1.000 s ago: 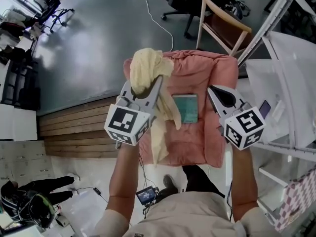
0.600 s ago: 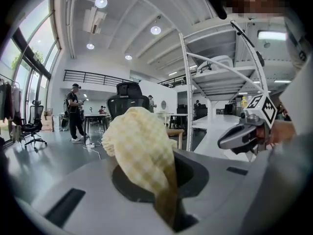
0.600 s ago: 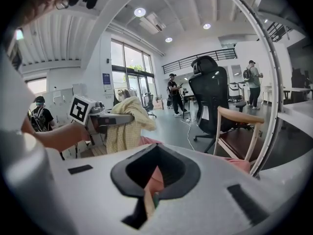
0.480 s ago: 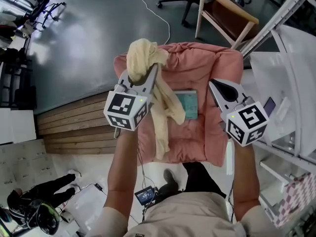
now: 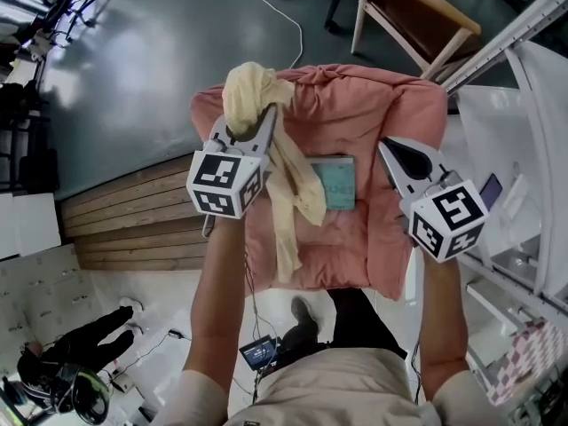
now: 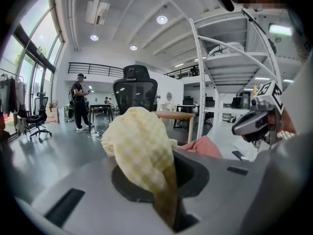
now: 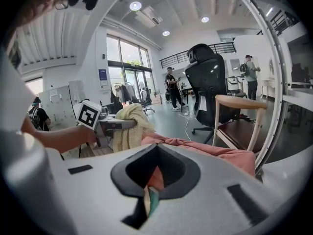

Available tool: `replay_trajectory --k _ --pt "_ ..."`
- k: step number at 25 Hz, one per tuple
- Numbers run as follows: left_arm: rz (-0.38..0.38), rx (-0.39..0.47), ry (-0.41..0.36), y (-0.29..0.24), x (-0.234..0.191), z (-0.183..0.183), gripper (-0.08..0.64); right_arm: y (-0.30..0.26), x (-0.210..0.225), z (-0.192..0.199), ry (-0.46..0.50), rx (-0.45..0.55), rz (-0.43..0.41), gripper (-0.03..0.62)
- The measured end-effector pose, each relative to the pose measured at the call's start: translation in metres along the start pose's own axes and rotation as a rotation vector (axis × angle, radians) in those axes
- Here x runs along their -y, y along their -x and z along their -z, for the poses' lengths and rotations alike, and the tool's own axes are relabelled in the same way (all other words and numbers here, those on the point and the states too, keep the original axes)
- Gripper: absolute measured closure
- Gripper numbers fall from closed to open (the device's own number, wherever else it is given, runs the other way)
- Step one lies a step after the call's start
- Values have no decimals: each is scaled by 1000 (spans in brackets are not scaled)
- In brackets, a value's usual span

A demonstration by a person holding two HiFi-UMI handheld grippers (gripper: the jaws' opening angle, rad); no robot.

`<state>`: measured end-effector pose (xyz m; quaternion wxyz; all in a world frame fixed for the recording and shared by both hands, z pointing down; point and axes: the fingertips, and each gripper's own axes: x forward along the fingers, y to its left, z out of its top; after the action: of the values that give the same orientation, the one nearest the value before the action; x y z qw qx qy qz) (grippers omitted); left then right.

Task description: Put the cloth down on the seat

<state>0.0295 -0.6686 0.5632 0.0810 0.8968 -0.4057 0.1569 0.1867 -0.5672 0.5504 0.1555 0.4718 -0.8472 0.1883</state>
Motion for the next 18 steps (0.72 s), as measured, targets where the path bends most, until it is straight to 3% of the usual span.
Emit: replay_trajectory --k 18 --pt "-79 -127 22 -54 -54 80 509 -38 18 55 -49 -72 -28 600"
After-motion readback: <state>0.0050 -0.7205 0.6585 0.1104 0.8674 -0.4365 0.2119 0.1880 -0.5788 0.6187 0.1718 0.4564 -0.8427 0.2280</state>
